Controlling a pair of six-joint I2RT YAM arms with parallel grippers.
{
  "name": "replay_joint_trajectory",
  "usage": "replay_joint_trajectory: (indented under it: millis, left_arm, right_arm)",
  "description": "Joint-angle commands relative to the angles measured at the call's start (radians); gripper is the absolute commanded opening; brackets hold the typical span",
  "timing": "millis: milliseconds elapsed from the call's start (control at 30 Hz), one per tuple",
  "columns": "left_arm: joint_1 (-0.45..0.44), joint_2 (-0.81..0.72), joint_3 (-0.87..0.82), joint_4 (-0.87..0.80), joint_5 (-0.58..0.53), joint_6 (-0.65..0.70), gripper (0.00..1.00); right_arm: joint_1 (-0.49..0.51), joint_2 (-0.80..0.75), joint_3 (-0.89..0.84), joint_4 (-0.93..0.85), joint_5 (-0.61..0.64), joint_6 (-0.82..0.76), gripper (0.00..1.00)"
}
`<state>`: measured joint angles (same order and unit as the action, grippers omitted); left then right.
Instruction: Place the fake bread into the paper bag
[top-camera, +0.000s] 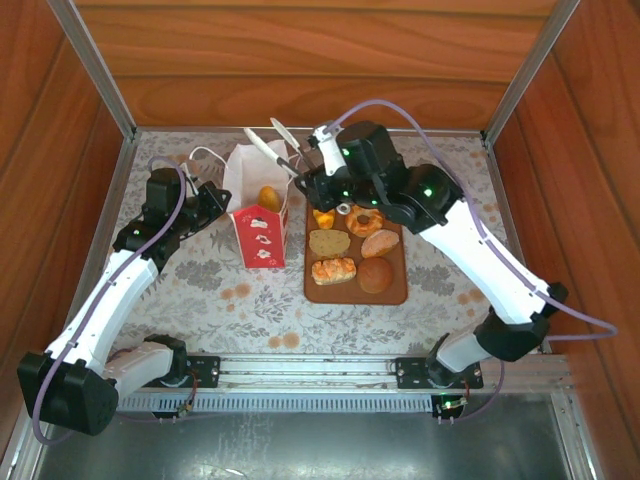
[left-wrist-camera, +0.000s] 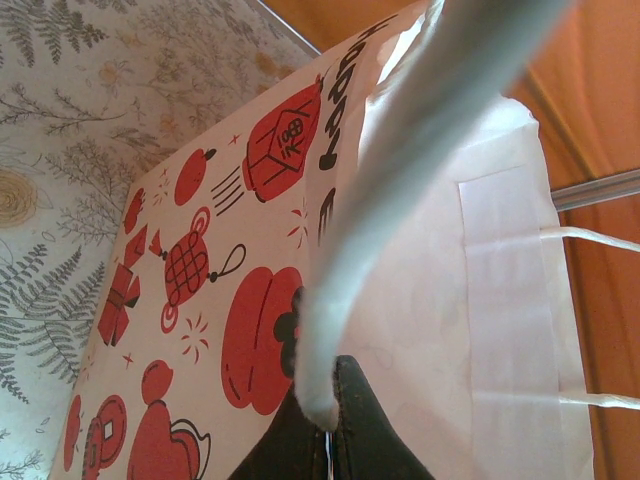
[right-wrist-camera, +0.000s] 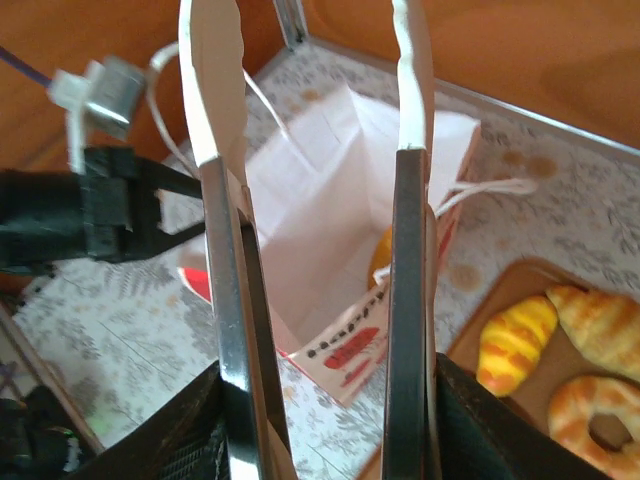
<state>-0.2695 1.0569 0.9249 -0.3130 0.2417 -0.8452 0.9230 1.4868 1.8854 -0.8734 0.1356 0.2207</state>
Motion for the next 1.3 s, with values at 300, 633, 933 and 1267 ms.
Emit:
replay_joint_trajectory:
  millis: [300, 633, 933, 1267]
  left_arm:
    - [-0.009, -0.007, 0.025, -0.014, -0.014, 0.032, 0.19]
    - [-0.007, -0.043, 0.036, -0.026, -0.041, 0.065, 0.41]
    - [-0.007, -0.097, 0.047, -0.039, -0.088, 0.138, 0.65]
    - [-0.005, -0.15, 0.017, -0.049, -0.143, 0.188, 0.71]
  right_arm:
    - [-0.104, -0.255, -0.131, 0.054, 0.064, 0.034, 0.5]
    - [-0.322, -0.394, -0.319, -0.118, 0.136, 0.044, 0.51]
    - [-0.428, -0.46, -0.545, -0.234, 0.061, 0.08, 0.52]
    - [-0.472, -0.515, -0.831, -0.171, -0.063, 0.306, 0.53]
